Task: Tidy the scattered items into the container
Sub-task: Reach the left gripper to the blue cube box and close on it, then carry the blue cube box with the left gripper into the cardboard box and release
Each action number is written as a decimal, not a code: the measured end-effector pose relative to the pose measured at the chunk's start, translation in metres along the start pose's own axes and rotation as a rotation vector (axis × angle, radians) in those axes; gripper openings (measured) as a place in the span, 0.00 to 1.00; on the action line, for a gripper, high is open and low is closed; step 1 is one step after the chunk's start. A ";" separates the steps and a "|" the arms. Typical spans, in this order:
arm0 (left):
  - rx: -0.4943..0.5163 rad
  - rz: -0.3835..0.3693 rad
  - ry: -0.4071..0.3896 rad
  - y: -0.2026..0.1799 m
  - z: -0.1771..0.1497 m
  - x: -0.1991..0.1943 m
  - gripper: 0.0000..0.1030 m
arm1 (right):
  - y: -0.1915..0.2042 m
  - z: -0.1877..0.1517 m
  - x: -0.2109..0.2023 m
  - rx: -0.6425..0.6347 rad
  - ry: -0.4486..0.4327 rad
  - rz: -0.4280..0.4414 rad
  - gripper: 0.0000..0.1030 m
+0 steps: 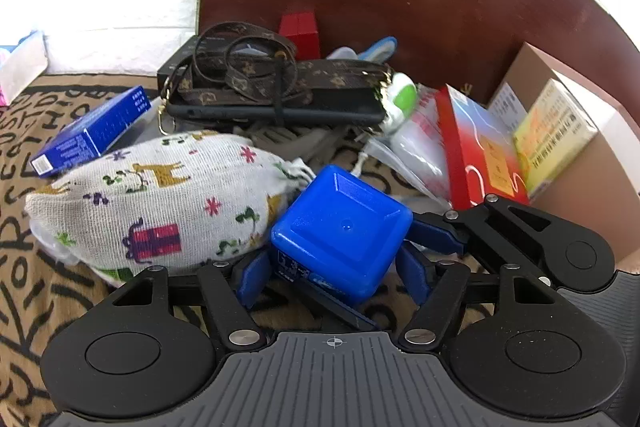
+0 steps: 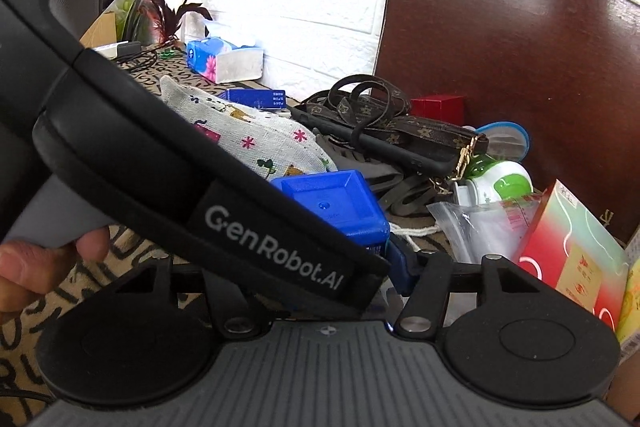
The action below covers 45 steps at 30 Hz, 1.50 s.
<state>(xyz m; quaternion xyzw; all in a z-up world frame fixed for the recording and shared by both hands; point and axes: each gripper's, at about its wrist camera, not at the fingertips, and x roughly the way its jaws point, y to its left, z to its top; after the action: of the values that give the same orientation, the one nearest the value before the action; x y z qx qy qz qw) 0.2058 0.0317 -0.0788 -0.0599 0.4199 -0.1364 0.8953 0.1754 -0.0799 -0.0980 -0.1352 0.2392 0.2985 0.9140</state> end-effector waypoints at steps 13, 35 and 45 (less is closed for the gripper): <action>0.049 -0.050 0.032 -0.052 -0.045 -0.039 0.68 | 0.016 -0.027 -0.072 0.063 0.022 -0.050 0.63; 0.403 -0.218 -0.063 -0.250 -0.063 -0.103 0.68 | -0.031 -0.080 -0.255 0.188 -0.131 -0.410 0.63; 0.457 -0.204 -0.165 -0.286 0.000 -0.104 0.69 | -0.087 -0.039 -0.258 0.144 -0.238 -0.477 0.63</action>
<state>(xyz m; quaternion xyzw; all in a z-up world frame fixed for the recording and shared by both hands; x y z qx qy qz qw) 0.0868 -0.2107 0.0607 0.0911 0.2957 -0.3121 0.8983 0.0321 -0.2876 0.0120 -0.0865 0.1121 0.0710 0.9874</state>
